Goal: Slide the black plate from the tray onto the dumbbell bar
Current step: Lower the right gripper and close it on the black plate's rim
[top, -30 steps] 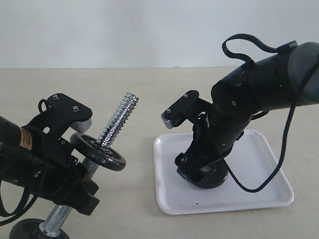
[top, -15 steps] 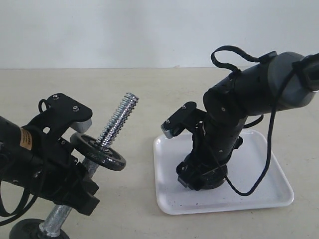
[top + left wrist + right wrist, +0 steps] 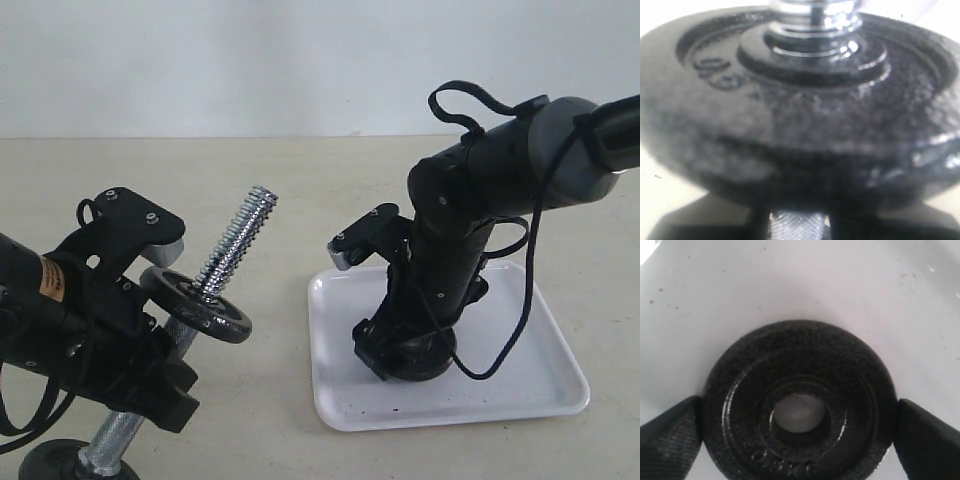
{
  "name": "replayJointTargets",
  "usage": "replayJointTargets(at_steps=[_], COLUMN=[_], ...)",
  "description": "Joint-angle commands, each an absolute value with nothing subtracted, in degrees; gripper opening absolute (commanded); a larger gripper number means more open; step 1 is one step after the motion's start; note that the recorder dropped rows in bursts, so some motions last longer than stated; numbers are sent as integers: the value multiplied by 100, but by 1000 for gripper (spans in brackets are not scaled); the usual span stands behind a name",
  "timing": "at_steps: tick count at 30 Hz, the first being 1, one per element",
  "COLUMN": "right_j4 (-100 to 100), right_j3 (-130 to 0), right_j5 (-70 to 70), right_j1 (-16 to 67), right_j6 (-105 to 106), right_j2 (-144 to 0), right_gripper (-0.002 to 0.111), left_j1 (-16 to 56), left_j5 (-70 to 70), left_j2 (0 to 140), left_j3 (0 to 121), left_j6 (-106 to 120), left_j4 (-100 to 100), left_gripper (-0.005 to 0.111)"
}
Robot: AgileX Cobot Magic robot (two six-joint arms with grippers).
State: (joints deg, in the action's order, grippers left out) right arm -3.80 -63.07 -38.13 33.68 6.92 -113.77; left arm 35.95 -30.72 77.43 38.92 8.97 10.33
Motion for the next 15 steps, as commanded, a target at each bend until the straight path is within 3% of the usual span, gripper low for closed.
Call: replayJointTargets(at_steps=[1, 15], right_j4=[-412, 141], right_j3=[-6000, -6000], right_j5=[-4265, -4739], right_j1=[3381, 3381], right_j6=[941, 798], right_j2=[-12127, -12128], right_gripper=[92, 92], left_j1=[3599, 3599], left_j5=[-2487, -2487], left_j2=[7503, 7503], left_j3=[4141, 4141], left_j6=[878, 900], left_j4=[1129, 1118], left_gripper=[4, 4])
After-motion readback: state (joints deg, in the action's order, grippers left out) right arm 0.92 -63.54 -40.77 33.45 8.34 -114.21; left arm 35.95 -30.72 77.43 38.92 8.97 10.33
